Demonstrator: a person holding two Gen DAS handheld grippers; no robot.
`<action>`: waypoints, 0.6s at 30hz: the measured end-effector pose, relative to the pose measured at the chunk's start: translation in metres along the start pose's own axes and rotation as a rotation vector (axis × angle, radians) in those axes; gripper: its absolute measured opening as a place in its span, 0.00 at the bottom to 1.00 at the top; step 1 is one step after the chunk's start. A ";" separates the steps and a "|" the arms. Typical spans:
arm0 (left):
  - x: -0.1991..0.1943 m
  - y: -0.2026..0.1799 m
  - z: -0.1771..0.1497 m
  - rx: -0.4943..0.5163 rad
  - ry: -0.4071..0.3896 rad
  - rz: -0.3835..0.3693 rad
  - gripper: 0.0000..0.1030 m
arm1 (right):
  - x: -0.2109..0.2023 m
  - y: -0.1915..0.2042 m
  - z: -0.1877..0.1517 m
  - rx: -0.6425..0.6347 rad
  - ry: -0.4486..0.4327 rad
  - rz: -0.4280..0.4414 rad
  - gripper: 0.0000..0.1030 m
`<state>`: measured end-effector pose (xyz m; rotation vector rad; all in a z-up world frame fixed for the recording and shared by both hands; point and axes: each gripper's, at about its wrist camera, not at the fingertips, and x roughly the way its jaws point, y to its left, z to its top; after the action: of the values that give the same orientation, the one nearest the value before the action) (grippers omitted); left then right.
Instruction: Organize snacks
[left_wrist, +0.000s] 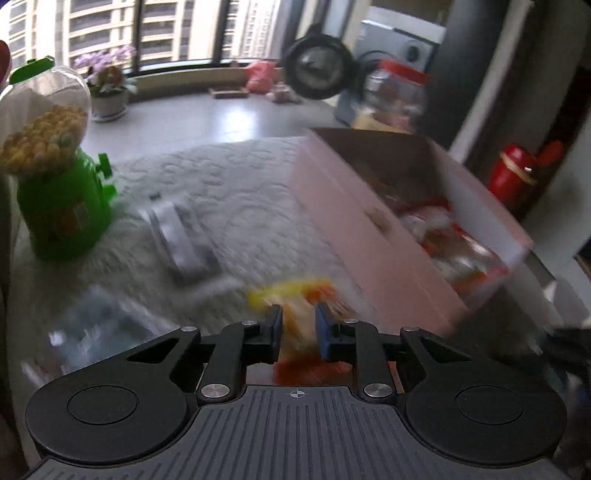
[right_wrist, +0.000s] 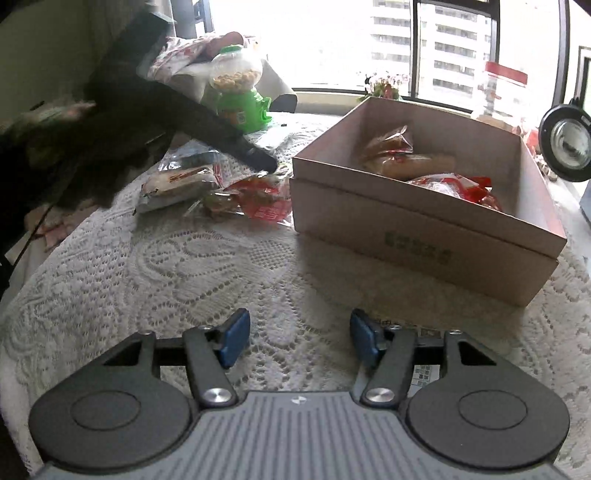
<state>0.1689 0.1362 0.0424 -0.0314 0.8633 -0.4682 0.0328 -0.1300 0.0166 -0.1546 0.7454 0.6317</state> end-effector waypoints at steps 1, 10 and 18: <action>-0.005 -0.006 -0.007 0.006 0.003 -0.007 0.23 | -0.001 0.002 -0.001 -0.006 -0.001 -0.004 0.59; -0.031 -0.050 -0.057 0.075 0.026 -0.088 0.22 | -0.027 -0.010 -0.012 0.044 -0.035 -0.090 0.60; -0.031 -0.004 -0.037 -0.074 -0.142 0.047 0.23 | -0.064 -0.037 -0.042 0.190 -0.072 -0.179 0.62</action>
<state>0.1233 0.1512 0.0418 -0.1108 0.7404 -0.3847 -0.0058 -0.2050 0.0262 -0.0231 0.7091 0.3919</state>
